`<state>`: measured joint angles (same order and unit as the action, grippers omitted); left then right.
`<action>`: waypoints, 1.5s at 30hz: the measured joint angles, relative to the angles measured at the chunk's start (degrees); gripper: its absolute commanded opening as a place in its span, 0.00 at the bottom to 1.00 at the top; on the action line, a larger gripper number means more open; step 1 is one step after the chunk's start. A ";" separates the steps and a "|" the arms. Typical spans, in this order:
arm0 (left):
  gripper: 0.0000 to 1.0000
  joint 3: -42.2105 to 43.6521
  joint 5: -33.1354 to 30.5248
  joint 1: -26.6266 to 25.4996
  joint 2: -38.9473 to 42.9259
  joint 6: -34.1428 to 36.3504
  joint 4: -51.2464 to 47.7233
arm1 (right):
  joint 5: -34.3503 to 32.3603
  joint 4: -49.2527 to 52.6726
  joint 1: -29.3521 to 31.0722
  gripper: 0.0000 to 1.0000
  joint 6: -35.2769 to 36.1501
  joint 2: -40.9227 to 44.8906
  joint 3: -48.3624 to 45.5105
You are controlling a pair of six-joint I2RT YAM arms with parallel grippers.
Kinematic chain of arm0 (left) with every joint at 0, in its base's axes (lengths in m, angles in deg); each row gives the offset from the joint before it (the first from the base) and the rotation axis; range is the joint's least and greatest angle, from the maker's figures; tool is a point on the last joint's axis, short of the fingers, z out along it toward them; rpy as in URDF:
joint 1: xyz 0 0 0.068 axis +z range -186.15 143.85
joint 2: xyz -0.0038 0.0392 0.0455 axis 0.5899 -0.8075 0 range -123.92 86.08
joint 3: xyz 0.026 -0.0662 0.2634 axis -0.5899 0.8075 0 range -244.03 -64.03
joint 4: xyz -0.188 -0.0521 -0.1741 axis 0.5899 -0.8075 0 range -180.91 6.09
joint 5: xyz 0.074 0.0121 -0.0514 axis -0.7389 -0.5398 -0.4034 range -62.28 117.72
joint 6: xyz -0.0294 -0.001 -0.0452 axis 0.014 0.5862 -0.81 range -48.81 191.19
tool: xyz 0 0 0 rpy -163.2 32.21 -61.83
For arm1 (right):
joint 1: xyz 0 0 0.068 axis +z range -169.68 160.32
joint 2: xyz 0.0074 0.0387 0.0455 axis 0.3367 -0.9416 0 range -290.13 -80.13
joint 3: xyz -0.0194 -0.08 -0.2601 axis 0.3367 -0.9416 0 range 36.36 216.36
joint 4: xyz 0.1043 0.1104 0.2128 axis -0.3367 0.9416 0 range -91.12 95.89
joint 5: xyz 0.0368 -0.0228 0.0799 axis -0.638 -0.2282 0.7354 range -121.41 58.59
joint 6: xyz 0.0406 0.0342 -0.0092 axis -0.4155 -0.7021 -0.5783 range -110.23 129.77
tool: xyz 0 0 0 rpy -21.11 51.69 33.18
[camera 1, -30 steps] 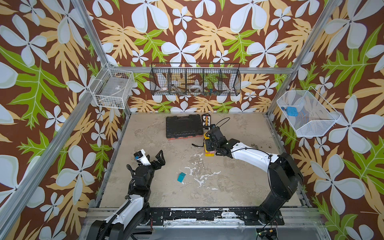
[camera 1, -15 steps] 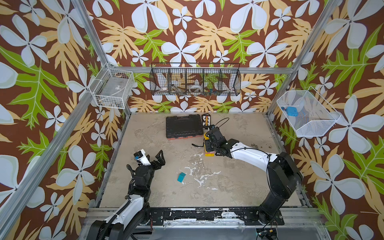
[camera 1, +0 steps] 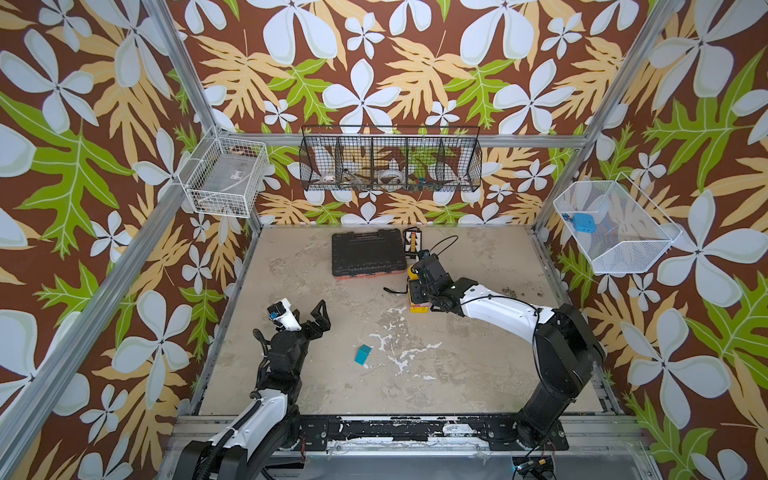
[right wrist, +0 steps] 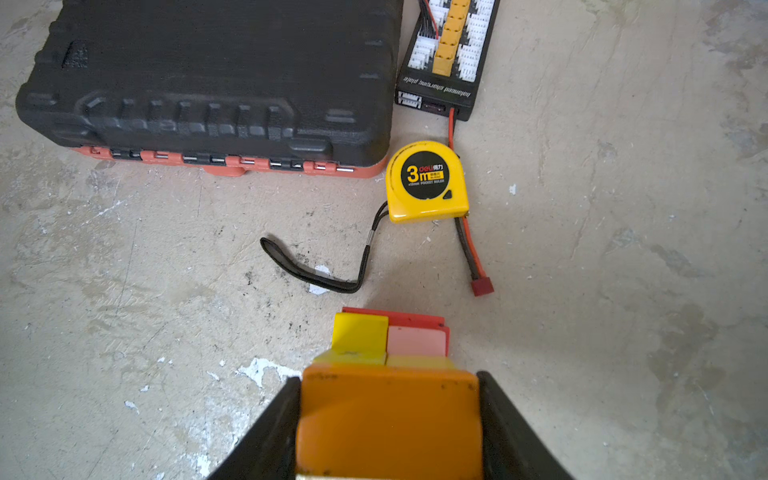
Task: Build the wood block tower
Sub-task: 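Hold the orange block with the right gripper just above the stack top, then open the right gripper to release the orange block onto the stack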
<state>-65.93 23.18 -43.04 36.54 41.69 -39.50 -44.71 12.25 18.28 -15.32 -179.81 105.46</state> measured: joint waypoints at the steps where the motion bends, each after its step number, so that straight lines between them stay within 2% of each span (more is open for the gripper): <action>1: 1.00 0.00 -0.02 0.00 0.00 0.00 0.00 | 0.02 0.00 0.00 0.61 -0.02 0.00 0.00; 7: 1.00 0.00 -0.13 0.00 0.00 0.00 0.00 | 0.90 -0.02 0.00 0.61 -0.04 -0.33 -0.07; 15: 1.00 0.00 -0.15 0.02 0.00 0.00 0.00 | 1.05 -0.04 0.00 0.73 -0.15 -0.44 -0.02; 25: 1.00 0.00 -0.13 0.02 0.00 0.00 0.00 | 0.59 0.04 -0.02 0.75 -0.20 0.22 -0.22; 29: 1.00 0.00 -0.13 0.02 0.00 0.00 0.00 | -0.68 -0.13 0.00 0.81 -0.50 3.65 -2.75; 33: 1.00 0.00 -0.15 0.02 0.00 0.00 0.00 | -2.23 -2.10 0.87 0.89 -1.46 10.86 -8.13; 36: 1.00 0.00 -0.15 0.02 -0.02 0.00 0.00 | -4.00 -5.46 3.89 0.95 -1.27 17.42 -12.79; 40: 1.00 0.00 -0.37 0.02 0.00 -0.02 0.00 | -4.90 -11.28 9.09 0.94 -1.05 23.96 -18.56; 45: 1.00 0.00 -1.07 0.02 0.00 -0.04 0.00 | -6.03 -17.51 18.60 0.91 -4.46 23.69 -22.82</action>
<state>-65.93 22.11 -43.02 36.54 41.65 -39.50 -50.74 -5.26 36.88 -19.77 -156.12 82.64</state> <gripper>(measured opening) 0.996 0.926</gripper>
